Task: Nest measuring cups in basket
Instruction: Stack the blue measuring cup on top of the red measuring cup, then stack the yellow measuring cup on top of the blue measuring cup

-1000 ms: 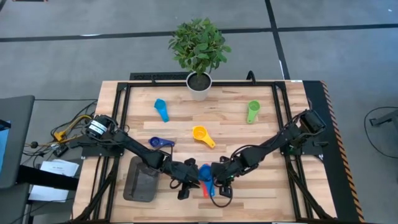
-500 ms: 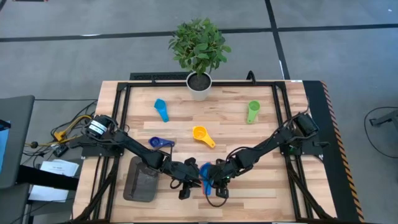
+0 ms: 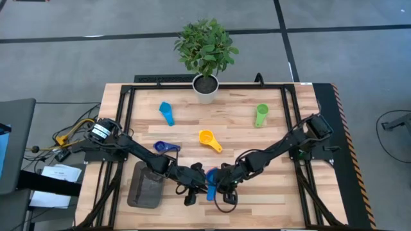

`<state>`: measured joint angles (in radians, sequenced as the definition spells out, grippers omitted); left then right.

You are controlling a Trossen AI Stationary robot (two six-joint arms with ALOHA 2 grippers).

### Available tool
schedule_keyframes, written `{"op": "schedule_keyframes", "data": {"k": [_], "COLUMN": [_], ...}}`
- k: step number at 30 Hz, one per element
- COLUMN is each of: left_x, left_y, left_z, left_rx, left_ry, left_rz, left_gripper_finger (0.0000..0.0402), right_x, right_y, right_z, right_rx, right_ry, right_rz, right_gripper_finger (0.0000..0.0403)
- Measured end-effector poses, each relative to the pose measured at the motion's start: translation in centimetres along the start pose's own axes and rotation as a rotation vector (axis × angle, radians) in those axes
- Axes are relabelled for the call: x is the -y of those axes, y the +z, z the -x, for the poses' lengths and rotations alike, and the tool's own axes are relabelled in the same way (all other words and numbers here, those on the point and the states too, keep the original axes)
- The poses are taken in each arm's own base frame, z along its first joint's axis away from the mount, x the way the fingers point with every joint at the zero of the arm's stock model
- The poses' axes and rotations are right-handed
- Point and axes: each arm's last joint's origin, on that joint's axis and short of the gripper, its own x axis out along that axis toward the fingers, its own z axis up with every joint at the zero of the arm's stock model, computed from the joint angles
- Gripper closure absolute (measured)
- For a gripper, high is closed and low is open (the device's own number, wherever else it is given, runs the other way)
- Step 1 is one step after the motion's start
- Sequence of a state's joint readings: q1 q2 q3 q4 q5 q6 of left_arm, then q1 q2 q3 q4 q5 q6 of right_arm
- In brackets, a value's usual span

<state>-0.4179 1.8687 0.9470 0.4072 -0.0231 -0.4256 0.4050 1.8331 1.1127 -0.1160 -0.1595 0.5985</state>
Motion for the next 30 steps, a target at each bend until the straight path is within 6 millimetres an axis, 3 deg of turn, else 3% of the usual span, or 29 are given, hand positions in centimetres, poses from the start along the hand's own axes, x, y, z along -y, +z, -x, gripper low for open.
{"op": "schedule_keyframes", "data": {"k": [6, 13, 20, 26, 30], "left_x": [0.0, 0.3, -0.4, -3.8, -7.3], "left_y": [0.0, 1.1, 3.6, 5.7, 6.5], "left_z": [0.2, 2.5, 6.1, 7.8, 8.3], "left_rx": [-0.018, -0.059, 0.019, 0.064, 0.079], "left_ry": [0.007, 0.085, 0.322, 0.502, 0.612], "left_rz": [-0.004, -0.013, -0.124, -0.108, -0.006], "left_gripper_finger": [0.0340, 0.0340, 0.0340, 0.0340, 0.0339], "right_x": [0.2, -0.5, 2.0, 4.6, 4.8], "right_y": [-0.2, 1.2, 2.6, 2.9, 2.2], "right_z": [0.5, 4.5, 7.5, 7.6, 7.3], "right_rx": [-0.039, 0.035, 0.120, 0.090, 0.046], "right_ry": [-0.030, -0.003, -0.202, -0.329, -0.350], "right_rz": [-0.013, 0.017, -0.004, -0.059, -0.060], "right_gripper_finger": [0.0380, 0.0381, 0.0343, 0.0290, 0.0252]}}
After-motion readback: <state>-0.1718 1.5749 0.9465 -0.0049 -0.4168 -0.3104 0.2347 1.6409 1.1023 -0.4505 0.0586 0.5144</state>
